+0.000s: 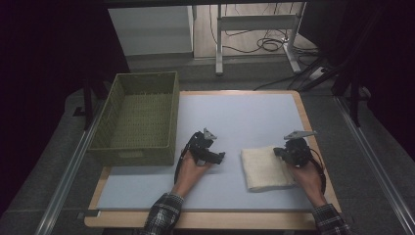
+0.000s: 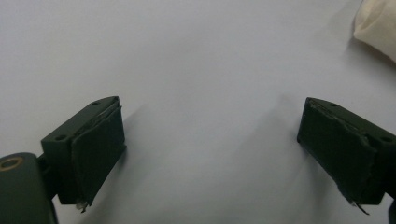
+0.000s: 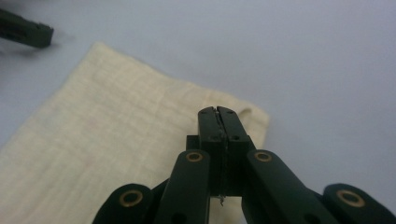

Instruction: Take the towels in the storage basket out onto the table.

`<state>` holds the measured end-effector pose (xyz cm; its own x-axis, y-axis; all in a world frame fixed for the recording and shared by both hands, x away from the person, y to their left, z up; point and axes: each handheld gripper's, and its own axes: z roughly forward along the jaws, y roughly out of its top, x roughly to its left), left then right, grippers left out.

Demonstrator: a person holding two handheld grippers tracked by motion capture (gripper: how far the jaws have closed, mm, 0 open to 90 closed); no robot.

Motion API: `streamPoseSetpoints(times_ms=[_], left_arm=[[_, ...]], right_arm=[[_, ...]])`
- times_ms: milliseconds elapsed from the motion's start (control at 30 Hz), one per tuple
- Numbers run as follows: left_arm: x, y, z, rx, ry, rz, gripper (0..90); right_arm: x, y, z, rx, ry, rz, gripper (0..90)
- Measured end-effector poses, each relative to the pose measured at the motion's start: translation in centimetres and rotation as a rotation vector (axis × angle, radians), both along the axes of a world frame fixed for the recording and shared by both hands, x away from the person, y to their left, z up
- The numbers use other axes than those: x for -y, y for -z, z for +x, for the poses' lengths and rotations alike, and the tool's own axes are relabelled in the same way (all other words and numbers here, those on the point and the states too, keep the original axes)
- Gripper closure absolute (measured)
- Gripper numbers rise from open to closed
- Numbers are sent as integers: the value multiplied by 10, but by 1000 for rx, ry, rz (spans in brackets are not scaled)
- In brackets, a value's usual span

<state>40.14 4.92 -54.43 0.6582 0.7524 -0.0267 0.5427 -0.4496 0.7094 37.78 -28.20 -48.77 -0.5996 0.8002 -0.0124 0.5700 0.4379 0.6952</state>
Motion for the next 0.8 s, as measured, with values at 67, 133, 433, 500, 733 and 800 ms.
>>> streamPoseSetpoints(times_ms=[67, 133, 433, 500, 733, 800], left_arm=[[0, 0, 0, 0, 1, 0, 76], [0, 0, 0, 1, 1, 1, 76], [0, 0, 0, 1, 0, 1, 77], [0, 0, 0, 2, 0, 2, 77], [0, 0, 0, 3, 0, 2, 77], [0, 0, 0, 3, -1, 1, 77]], right_arm=[[3, -8, -2, 18, 9, -3, 898], [6, -10, 2, 18, 20, -9, 898], [14, 9, 9, -53, 37, 5, 810], [16, 0, -1, -39, 24, 9, 790], [21, -8, -52, -51, -40, 5, 776], [21, -2, -65, -66, -53, -2, 719]])
